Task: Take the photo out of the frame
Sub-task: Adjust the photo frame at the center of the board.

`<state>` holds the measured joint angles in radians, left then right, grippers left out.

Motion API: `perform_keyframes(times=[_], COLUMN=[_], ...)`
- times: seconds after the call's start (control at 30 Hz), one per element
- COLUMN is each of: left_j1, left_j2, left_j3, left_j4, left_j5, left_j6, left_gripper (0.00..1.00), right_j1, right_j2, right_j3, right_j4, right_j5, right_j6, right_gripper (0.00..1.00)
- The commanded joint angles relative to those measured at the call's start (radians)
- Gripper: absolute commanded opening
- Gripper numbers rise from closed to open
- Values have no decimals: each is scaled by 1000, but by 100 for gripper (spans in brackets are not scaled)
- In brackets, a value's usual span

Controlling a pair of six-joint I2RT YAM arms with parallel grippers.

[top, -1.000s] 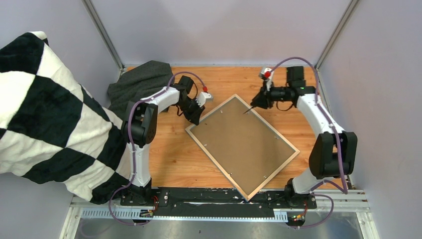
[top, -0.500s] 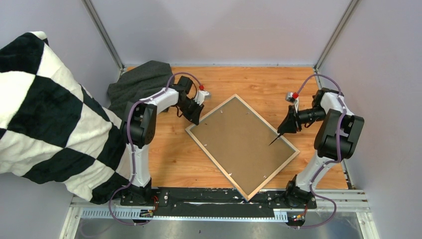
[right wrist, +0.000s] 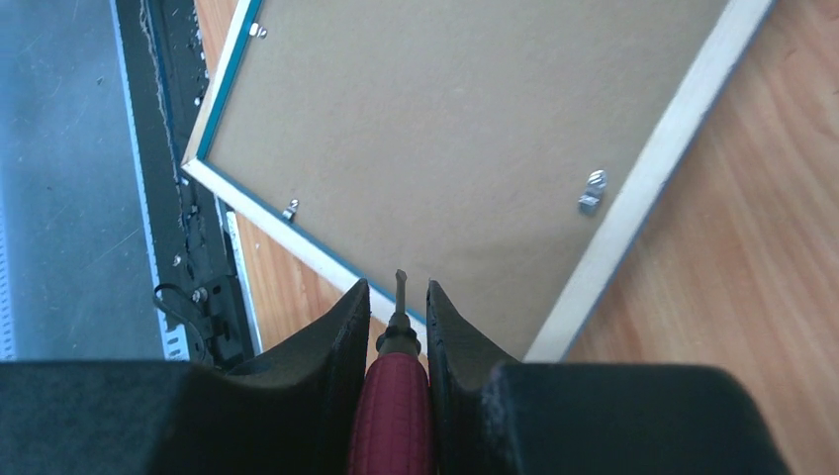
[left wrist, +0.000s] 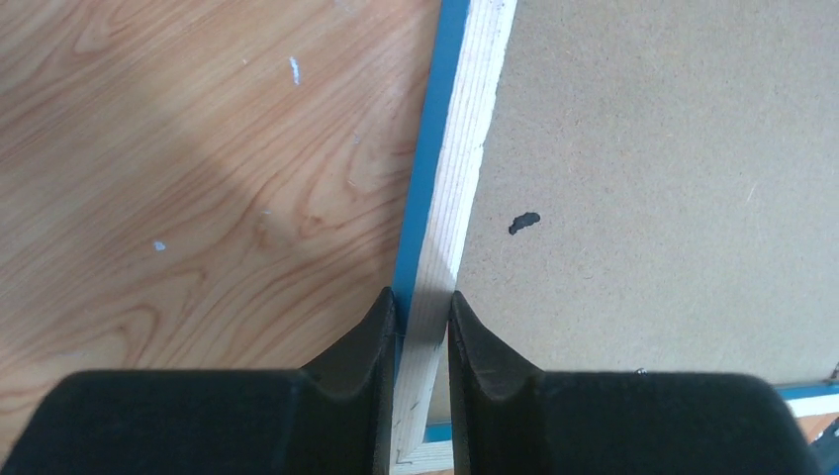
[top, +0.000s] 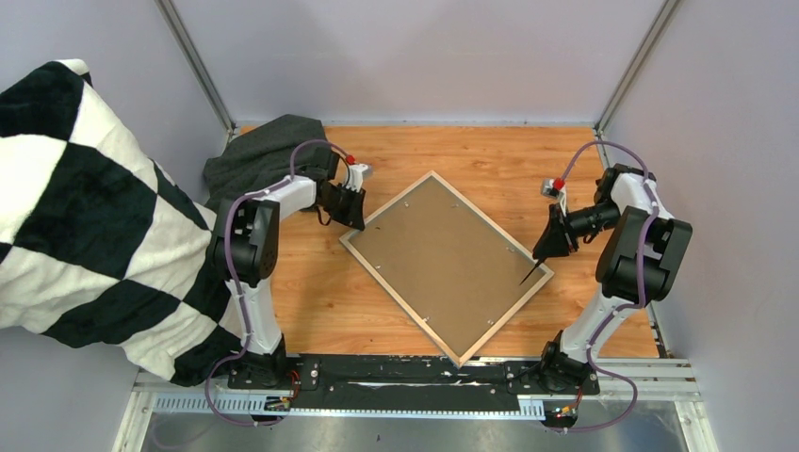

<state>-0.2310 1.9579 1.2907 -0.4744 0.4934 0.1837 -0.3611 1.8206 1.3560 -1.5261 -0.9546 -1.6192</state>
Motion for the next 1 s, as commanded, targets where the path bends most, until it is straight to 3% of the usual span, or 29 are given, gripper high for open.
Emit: perform_keyframes(times=[0.0, 0.33, 0.53, 0.97], left_j1=[29, 70, 70, 70], left_j2=[-9, -119, -107, -62], left_j3=[-77, -223, -223, -205], left_j4=[105, 297, 303, 300], left_j5=[-104, -66, -28, 37], left_j6=[-133, -265, -272, -284], left_gripper=[0, 0, 0, 0], right_j1=[-12, -6, 22, 112], right_j2=[-43, -15, 41, 97], right_j3=[-45, -33, -9, -9], right_j4=[-9, -2, -59, -8], right_j5=[43, -8, -52, -78], right_j6=[30, 31, -20, 110], right_gripper=[0, 0, 0, 0])
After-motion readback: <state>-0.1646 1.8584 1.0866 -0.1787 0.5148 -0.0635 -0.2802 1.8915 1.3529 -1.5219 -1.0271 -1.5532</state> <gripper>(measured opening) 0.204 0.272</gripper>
